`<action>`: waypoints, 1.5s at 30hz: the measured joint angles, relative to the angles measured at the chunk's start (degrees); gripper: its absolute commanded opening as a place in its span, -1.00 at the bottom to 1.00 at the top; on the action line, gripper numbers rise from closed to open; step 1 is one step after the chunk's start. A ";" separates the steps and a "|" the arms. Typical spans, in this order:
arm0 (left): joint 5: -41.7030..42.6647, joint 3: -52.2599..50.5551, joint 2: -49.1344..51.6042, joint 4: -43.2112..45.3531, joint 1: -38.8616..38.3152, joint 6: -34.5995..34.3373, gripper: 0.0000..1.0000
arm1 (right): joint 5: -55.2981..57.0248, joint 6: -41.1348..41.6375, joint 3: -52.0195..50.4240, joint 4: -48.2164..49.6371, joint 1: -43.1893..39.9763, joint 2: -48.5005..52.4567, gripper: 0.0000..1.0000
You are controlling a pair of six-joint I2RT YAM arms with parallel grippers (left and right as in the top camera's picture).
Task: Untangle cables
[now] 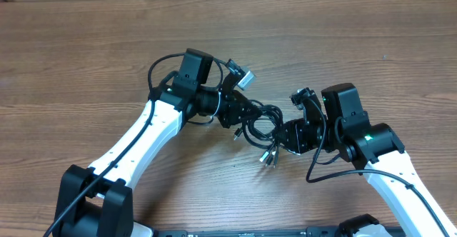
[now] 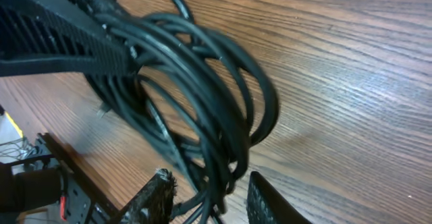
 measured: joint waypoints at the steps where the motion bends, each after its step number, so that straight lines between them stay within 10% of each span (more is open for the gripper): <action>1: 0.02 0.00 -0.02 -0.76 0.00 -0.50 -0.92 | 0.33 -0.17 0.00 0.02 0.00 0.00 -0.33; 45: -7.23 0.00 0.00 -0.66 -2.91 -2.05 -0.92 | 14.95 -3.85 0.00 5.53 7.96 0.00 -0.47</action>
